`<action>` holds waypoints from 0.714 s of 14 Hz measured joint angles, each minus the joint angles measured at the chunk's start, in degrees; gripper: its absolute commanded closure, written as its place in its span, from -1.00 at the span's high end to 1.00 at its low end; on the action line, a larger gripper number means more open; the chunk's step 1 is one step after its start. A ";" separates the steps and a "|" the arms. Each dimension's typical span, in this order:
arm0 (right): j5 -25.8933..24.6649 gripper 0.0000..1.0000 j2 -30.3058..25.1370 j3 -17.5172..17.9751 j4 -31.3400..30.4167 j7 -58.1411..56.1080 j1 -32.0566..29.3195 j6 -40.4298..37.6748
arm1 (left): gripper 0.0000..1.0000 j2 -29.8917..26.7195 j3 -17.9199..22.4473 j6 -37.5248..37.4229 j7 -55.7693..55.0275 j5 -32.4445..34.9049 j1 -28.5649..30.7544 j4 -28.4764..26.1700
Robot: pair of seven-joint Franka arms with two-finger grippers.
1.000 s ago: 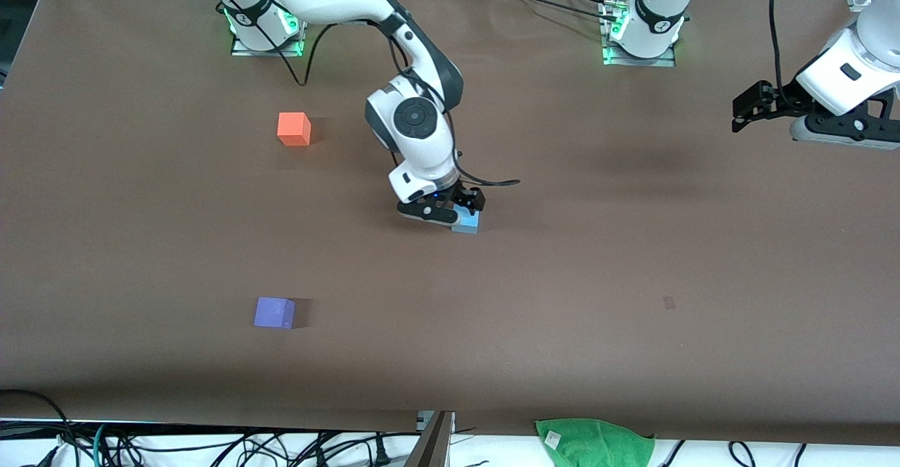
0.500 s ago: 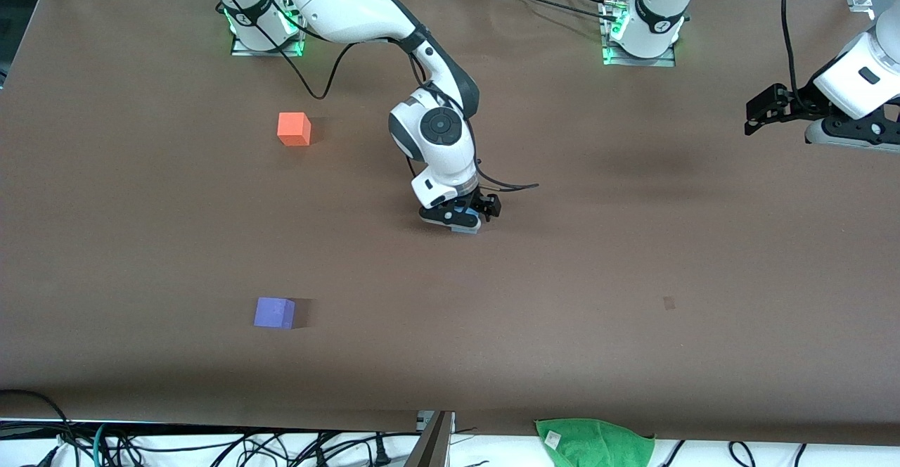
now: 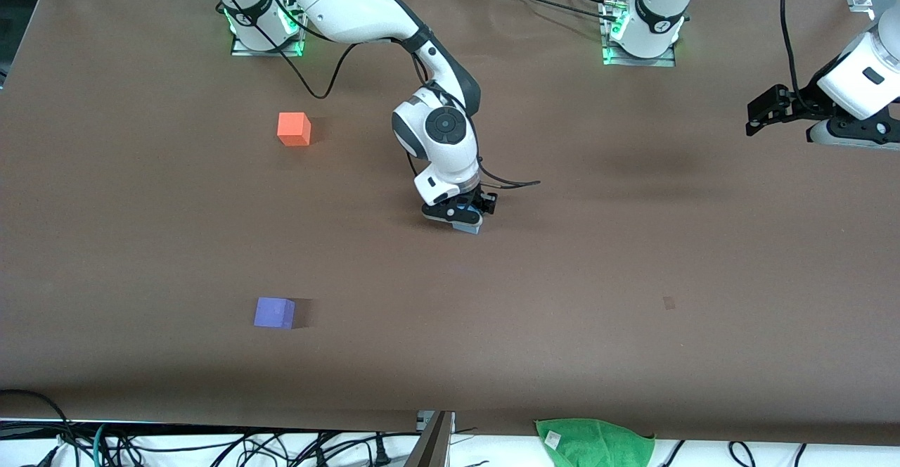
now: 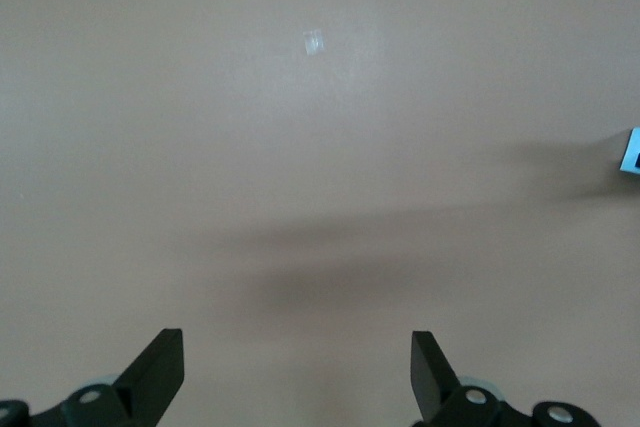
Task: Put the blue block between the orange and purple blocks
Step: 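Carry the cube between the orange and purple cubes with the right gripper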
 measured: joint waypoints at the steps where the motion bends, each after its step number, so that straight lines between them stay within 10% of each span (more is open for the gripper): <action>1: -0.02 -0.42 -0.51 -0.51 0.04 -0.86 -0.68 -2.04 | 1.00 0.00 0.02 -0.60 -0.39 0.00 0.31 0.00; 6: 0.06 -0.40 -10.34 -1.39 -0.58 -16.10 -10.40 -21.24 | 1.00 0.13 -0.02 -1.17 -0.56 0.00 2.49 -0.01; 10: 4.34 -0.37 -20.59 -1.79 -13.94 -36.31 -20.87 -21.50 | 1.00 0.23 -1.97 -1.27 -0.53 0.00 2.17 -0.01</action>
